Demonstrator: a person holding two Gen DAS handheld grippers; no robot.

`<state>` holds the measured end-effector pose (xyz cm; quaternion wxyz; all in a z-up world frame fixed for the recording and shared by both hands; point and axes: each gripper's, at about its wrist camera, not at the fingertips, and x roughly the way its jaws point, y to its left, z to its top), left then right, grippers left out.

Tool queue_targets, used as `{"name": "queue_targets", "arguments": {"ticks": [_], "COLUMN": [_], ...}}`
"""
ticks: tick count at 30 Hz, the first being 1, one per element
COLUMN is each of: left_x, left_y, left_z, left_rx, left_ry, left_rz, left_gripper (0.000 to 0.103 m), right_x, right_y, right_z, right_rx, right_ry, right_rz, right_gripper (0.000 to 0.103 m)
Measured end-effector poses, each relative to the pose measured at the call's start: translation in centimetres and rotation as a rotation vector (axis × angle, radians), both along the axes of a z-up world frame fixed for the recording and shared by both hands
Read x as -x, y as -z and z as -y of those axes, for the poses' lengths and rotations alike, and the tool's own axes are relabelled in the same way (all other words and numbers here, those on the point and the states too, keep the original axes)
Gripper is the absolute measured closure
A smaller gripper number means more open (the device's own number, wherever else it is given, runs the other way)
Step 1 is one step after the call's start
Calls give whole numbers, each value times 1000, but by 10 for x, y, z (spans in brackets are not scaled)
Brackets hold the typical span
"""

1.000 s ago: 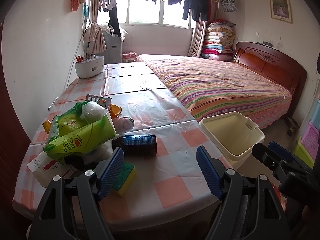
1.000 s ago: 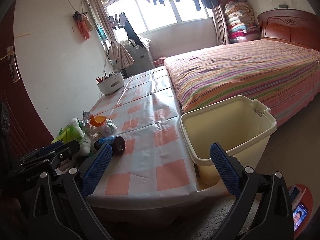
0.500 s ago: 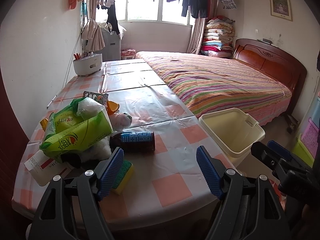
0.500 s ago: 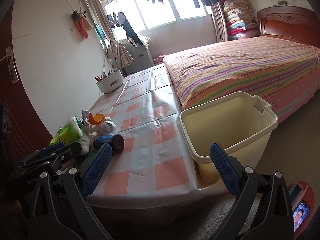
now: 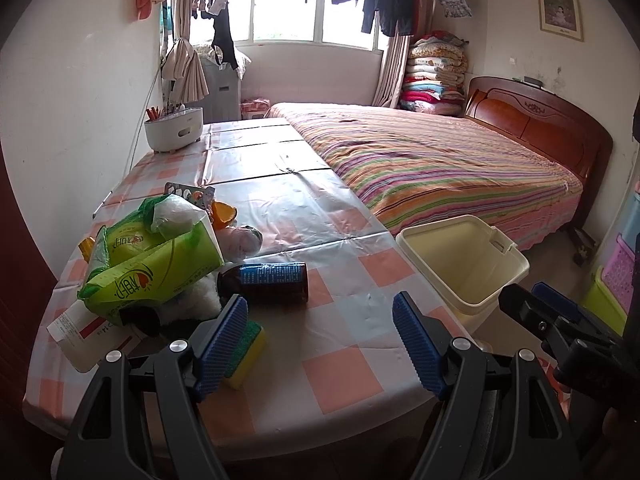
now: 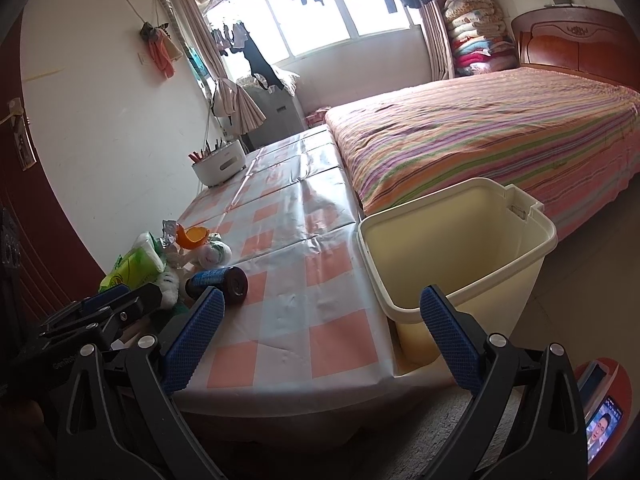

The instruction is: Collect trash

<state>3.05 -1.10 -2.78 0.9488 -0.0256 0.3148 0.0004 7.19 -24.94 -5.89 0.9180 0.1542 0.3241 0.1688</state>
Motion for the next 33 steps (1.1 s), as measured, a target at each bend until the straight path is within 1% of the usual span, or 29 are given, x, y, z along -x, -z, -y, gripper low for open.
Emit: {"name": "queue_targets", "arguments": {"ticks": [13, 25, 33], "left_x": [1, 4, 12], "left_y": [1, -1, -3], "left_z": [0, -6, -18], "left_rx": [2, 9, 18], "left_ry": [1, -18, -51], "left_rz": [-3, 13, 30], "left_gripper": [30, 30, 30], "right_x": [-1, -1, -3], "right_y": [2, 2, -4], "right_z": [-1, -4, -14], "right_rx": [0, 2, 10], "right_ry": [-4, -11, -39], "right_rz": [-7, -8, 22], "right_gripper": [6, 6, 6]}}
